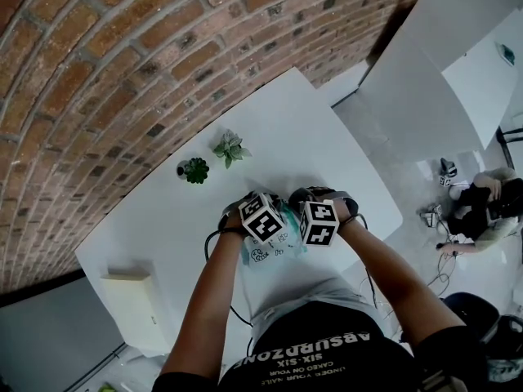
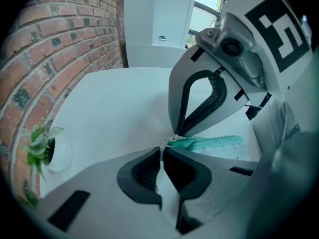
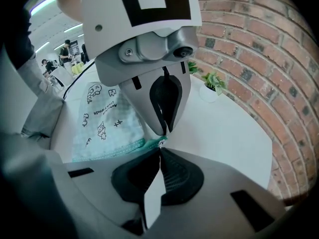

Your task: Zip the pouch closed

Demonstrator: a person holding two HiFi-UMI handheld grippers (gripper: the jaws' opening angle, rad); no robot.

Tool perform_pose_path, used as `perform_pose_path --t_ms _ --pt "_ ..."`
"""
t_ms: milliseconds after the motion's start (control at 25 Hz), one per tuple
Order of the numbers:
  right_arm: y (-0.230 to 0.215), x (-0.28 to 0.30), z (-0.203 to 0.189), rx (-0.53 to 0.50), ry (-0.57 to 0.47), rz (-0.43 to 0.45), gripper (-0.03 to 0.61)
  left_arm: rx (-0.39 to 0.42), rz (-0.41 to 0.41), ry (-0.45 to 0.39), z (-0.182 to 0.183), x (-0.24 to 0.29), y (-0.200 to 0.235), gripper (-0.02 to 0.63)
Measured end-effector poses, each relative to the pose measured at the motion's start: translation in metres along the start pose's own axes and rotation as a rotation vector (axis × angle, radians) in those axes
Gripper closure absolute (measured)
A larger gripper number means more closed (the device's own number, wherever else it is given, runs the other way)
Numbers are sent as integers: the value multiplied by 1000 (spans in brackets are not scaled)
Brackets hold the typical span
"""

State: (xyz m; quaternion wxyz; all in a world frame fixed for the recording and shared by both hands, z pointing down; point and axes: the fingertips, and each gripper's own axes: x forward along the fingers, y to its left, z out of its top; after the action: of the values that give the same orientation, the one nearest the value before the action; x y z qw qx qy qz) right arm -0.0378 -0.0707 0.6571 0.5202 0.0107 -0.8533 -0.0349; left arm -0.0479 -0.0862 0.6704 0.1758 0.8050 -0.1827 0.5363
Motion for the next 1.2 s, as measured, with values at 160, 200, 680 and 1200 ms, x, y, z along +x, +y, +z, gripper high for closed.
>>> perform_pose_path --t_ms 160,200,680,1200 --pt "0 0 1 10 10 2 577 -11 5 -6 -1 0 1 589" --pt "1 0 0 14 13 4 577 -14 4 -9 0 0 0 589" --pt "8 -2 -4 29 38 17 577 -42 16 -18 -1 0 1 589" --pt "12 -3 -8 11 70 33 577 -43 9 -12 4 -2 -1 589"
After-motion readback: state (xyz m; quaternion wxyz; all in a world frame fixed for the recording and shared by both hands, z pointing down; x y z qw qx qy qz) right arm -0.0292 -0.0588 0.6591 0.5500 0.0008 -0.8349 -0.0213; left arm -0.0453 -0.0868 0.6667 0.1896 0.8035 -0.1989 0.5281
